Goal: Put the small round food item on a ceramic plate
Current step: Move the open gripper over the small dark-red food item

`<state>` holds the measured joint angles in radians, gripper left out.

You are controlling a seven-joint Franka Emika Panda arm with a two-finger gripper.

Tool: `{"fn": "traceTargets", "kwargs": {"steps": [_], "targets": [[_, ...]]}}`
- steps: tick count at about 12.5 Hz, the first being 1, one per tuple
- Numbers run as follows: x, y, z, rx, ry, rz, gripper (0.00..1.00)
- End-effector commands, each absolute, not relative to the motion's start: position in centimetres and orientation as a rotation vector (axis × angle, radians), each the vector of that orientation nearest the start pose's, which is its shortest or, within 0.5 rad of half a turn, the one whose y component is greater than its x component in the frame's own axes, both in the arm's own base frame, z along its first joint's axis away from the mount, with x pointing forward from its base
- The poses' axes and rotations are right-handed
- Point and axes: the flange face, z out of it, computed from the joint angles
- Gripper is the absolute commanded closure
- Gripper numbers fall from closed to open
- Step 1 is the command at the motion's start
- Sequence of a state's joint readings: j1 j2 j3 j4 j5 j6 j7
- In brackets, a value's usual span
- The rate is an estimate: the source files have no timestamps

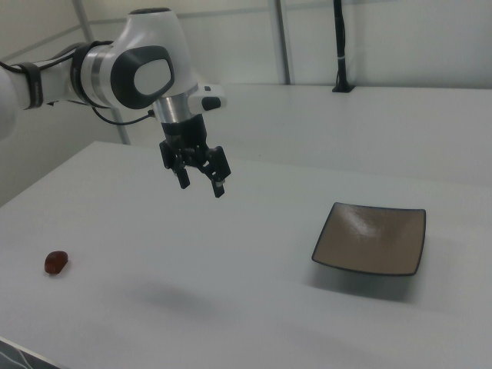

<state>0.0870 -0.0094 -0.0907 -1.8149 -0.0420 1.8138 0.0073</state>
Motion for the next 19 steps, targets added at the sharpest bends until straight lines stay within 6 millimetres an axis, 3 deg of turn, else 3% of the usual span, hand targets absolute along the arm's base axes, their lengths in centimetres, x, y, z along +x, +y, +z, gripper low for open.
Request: {"fn": "traceTargets", "kwargs": {"steps": [1,3,6,10,13,18,19], "targets": [[55.4,1.1,52.8,-3.16,-0.054,0.012,0.0],[55.1,3.1,51.6,-3.158,-0.115,0.026,0.0],[55.1,7.3,51.7,-3.08,-0.175,-0.009,0.0],[53.0,17.4,51.1,-2.992,-0.398,0.03,0.0],[51.0,23.1,50.2,-2.962,-0.525,0.073,0.0],[48.5,31.9,45.5,-2.915,-0.681,0.153,0.0],[48.5,32.6,44.8,-2.916,-0.664,0.15,0.0]]}}
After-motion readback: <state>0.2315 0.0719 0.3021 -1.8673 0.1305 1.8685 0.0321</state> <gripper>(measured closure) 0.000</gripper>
